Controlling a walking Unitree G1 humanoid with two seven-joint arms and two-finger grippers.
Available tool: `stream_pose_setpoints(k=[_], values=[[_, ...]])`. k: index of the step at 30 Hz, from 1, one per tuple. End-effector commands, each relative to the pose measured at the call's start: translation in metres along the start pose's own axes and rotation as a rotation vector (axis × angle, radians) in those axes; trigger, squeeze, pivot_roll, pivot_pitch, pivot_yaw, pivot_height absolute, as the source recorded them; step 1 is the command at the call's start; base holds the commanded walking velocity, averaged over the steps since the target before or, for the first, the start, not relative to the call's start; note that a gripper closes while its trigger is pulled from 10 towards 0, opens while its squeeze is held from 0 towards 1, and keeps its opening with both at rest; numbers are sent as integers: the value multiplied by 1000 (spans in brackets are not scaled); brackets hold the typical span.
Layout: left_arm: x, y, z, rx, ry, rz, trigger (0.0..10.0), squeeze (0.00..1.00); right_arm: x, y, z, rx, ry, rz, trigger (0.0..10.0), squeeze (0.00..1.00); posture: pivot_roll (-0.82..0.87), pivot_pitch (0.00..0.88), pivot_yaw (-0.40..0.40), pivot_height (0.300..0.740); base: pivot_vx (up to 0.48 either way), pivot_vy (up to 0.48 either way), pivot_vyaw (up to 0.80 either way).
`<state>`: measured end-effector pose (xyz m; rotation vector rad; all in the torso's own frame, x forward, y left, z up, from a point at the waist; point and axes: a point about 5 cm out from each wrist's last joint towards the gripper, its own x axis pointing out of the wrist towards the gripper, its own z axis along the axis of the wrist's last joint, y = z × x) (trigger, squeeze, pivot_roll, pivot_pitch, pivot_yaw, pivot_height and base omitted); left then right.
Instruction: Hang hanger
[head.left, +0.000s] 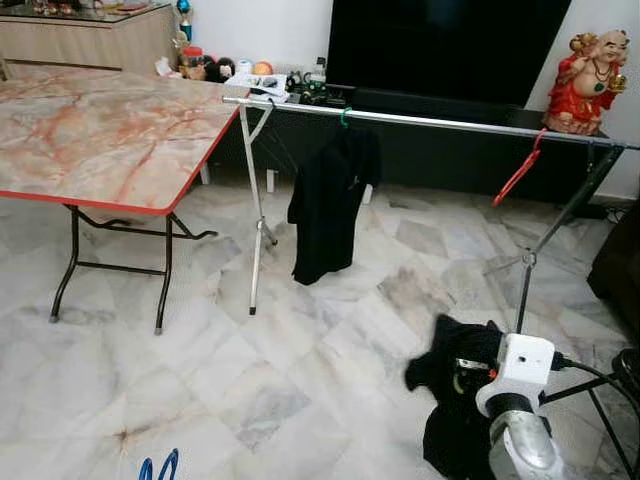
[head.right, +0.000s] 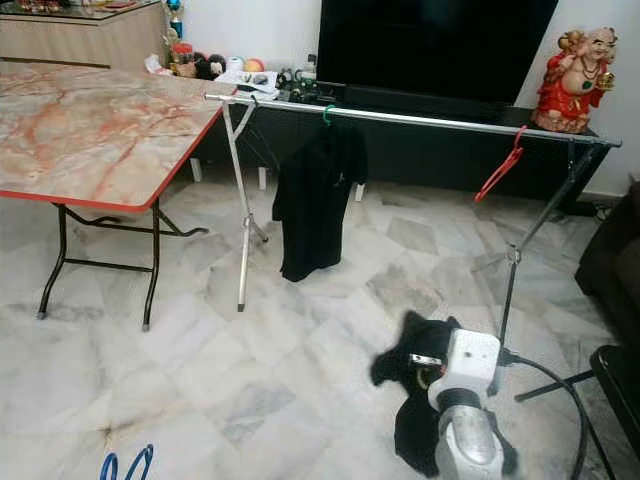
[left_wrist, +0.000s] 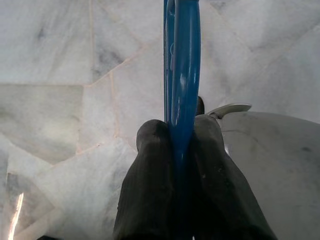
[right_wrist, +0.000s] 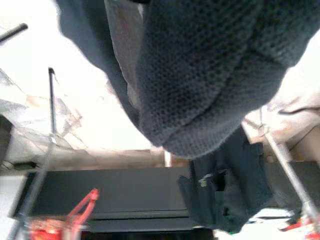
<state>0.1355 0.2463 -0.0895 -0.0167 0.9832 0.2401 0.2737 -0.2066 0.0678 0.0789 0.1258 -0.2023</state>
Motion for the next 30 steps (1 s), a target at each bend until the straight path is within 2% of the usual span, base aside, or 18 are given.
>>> stream_pose_setpoints(k=[1,5,7,9,13,30], values=[[0,2,-3,-1,10,11,10000,0,3,-4,13,25,-45,-41,10000,0,78,0,-59,740,0,0,0],[1,-1,2,6,2,-7,10000,0,3,0,22,-13,-76,-17,10000,0,84,0,-54,740,0,0,0],[1,-1,2,6,7,-11,10000,0,4,2,20,-29,-66,-18,10000,0,88,0,-61,740,0,0,0],[1,-1,2,21,19,-14,10000,0,4,10,15,-60,-56,15,10000,0,106,0,-70,740,0,137,0],[1,-1,0,3,33,-9,10000,0,7,18,16,-56,-58,35,10000,0,111,0,-68,740,0,420,0],[1,-2,-4,11,50,-17,10000,0,12,17,19,-56,-73,18,10000,0,101,0,-57,740,0,480,0]])
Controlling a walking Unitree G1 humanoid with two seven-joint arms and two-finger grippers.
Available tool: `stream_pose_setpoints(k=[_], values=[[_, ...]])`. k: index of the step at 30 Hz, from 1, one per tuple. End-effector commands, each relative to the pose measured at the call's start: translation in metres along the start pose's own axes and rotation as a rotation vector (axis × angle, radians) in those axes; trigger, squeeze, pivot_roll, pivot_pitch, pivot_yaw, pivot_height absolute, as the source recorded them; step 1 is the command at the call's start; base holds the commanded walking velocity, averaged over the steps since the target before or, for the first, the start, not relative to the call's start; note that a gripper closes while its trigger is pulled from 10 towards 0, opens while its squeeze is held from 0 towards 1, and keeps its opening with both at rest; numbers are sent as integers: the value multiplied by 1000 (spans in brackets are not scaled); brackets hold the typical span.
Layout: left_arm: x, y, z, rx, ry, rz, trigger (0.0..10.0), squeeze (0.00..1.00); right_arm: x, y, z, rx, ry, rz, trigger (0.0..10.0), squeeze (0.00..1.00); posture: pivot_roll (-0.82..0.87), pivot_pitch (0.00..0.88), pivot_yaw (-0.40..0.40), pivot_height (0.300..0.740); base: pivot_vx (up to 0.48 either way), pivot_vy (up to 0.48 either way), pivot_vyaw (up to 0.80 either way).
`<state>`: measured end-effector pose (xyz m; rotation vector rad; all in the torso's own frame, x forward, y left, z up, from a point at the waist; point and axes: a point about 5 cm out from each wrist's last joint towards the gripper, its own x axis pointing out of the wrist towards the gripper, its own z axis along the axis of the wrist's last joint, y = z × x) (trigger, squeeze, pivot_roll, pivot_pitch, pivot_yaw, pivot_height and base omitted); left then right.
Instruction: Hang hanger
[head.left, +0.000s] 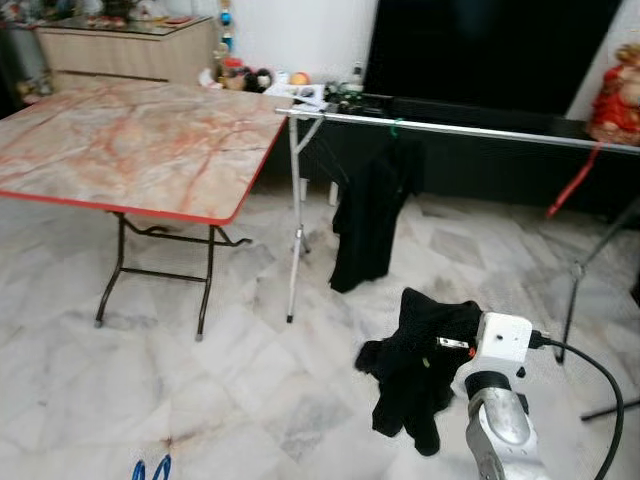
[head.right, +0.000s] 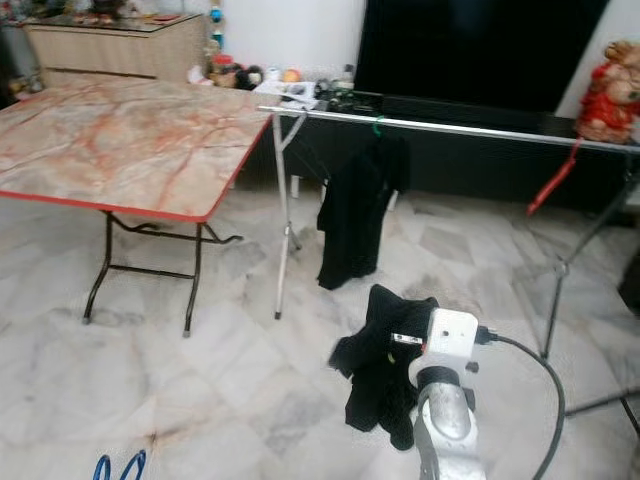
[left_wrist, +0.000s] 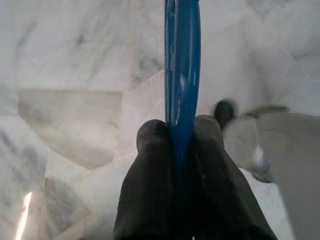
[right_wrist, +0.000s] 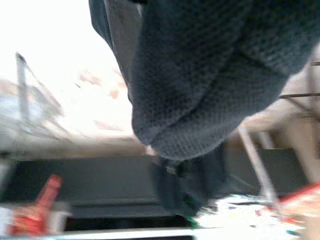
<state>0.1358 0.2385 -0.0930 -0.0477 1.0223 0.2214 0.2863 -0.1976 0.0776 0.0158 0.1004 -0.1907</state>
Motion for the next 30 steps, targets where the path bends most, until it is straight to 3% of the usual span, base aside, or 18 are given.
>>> stream_pose_setpoints(k=[1,18,20,30], values=[[-1,6,-1,24,9,11,10000,0,3,4,9,5,-42,7,10000,0,101,0,-57,740,0,480,0],[-1,6,-1,24,9,11,10000,0,3,4,9,5,-42,7,10000,0,101,0,-57,740,0,480,0],[-1,6,-6,75,49,-22,10000,0,9,4,9,-3,-50,-20,10000,0,102,0,-51,740,0,480,0],[-2,5,-8,68,55,-27,10000,0,13,6,11,-10,-55,-24,10000,0,102,0,-57,740,0,480,0]])
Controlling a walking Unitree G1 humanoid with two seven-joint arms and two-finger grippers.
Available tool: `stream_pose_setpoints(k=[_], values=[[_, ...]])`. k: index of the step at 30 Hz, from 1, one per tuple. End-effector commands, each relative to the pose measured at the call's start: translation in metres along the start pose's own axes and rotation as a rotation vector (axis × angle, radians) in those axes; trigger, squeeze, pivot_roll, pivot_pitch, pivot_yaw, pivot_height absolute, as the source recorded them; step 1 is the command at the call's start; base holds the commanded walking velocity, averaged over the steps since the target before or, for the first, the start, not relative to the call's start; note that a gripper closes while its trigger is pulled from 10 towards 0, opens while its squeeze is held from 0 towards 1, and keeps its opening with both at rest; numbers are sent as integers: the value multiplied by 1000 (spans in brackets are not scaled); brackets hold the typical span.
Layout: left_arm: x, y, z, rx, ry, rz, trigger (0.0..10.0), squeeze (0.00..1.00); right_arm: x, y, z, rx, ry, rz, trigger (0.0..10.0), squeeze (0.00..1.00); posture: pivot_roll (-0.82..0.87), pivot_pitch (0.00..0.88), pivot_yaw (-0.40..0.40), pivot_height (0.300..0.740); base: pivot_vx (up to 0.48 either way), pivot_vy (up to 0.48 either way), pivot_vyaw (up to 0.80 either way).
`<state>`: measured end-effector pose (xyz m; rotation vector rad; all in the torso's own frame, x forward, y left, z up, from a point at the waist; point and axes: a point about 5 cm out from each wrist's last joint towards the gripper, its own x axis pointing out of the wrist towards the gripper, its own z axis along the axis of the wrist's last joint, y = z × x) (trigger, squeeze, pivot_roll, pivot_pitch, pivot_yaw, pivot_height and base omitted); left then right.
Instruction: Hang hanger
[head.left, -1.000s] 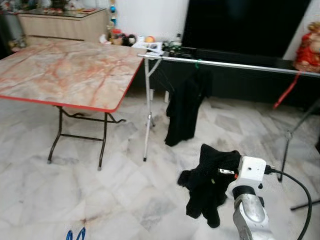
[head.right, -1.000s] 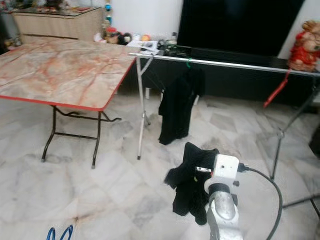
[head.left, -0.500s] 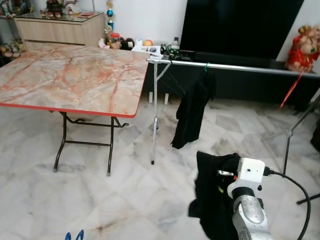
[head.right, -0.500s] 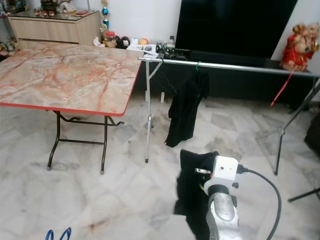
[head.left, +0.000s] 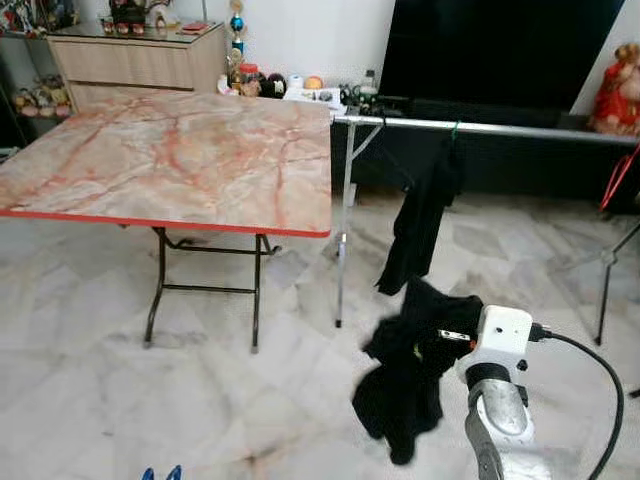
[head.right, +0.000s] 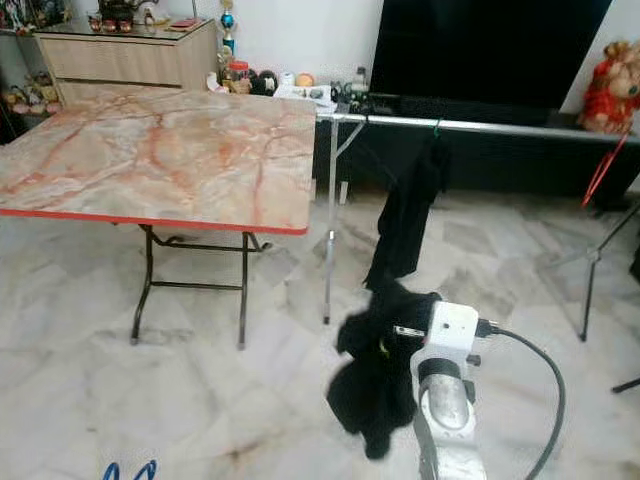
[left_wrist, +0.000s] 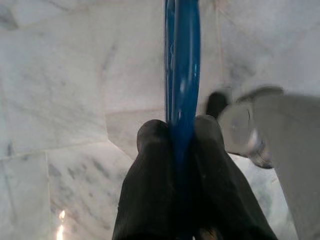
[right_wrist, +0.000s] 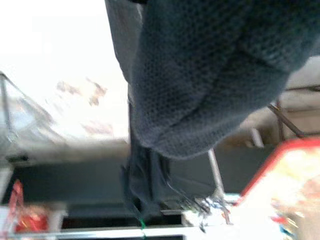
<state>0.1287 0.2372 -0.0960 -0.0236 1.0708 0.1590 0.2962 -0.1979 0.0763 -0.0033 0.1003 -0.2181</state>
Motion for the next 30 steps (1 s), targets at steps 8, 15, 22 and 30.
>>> stream_pose_setpoints(k=[8,15,22,30], values=[[0,4,0,11,13,14,10000,0,4,6,11,5,-52,11,10000,0,112,0,-63,740,0,480,0],[-1,6,0,16,8,29,10000,0,6,7,10,8,-51,13,10000,0,122,0,-66,740,0,258,0],[-1,6,2,4,-12,24,10000,0,7,8,11,10,-55,13,10000,0,124,0,-68,740,0,0,0],[0,1,-3,-2,15,13,10000,0,9,7,14,-7,-67,21,10000,0,125,0,-71,740,31,0,0]])
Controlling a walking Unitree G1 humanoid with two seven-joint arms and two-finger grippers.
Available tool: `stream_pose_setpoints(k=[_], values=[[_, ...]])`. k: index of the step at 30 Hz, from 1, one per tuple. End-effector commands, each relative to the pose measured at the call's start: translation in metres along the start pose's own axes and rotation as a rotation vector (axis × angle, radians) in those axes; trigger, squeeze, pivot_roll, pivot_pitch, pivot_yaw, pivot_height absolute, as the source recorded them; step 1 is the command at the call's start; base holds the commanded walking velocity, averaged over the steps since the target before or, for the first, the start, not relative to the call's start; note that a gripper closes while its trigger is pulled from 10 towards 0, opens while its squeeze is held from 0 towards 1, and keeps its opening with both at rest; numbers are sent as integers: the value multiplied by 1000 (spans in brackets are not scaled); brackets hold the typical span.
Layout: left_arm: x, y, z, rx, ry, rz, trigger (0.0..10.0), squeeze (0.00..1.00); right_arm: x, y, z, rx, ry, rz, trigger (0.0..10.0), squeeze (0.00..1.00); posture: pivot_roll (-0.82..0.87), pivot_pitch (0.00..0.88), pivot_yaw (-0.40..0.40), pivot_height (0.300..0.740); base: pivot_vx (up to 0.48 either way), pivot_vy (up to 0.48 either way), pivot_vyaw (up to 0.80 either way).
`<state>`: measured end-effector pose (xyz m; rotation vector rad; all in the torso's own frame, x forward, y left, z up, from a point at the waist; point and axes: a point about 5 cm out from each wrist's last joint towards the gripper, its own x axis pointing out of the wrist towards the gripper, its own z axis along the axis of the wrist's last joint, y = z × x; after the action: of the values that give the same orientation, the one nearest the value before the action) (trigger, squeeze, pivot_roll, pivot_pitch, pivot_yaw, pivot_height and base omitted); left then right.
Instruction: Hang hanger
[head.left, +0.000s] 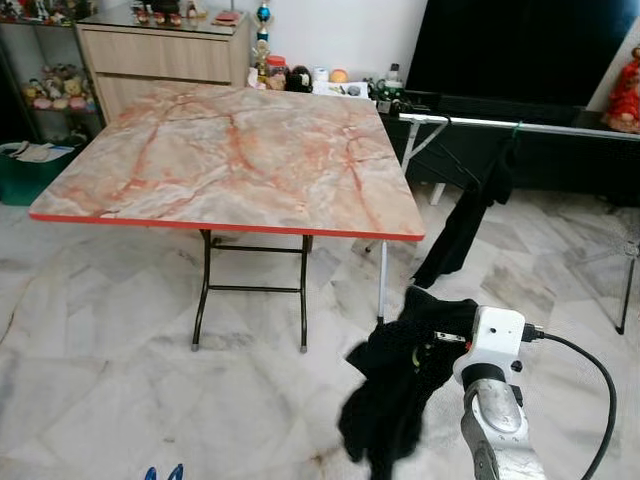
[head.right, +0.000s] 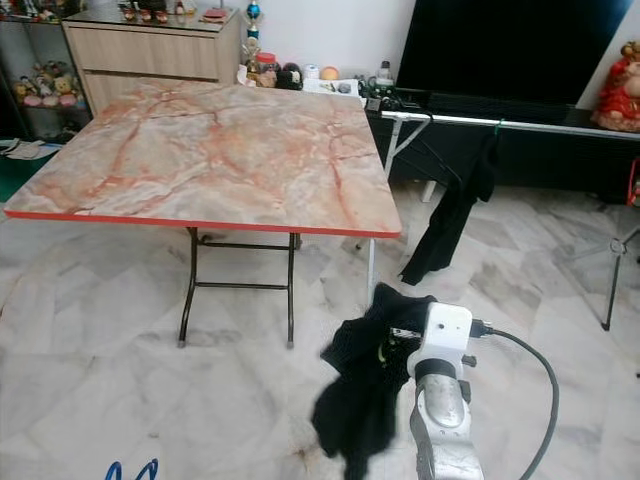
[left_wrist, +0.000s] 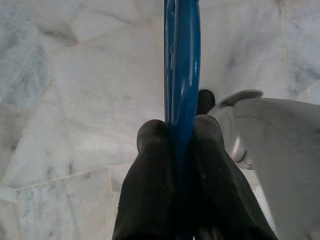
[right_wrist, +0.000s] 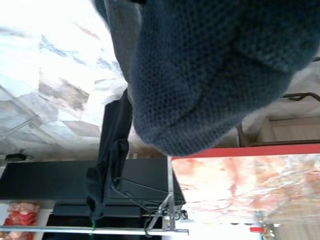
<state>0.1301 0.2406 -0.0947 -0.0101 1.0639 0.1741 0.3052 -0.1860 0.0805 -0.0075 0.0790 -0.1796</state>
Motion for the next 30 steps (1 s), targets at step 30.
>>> stream_pose_setpoints(k=[30], values=[[5,-23,11,10,18,-41,10000,0,36,62,137,-103,-494,339,10000,0,110,0,-51,740,446,0,122]])
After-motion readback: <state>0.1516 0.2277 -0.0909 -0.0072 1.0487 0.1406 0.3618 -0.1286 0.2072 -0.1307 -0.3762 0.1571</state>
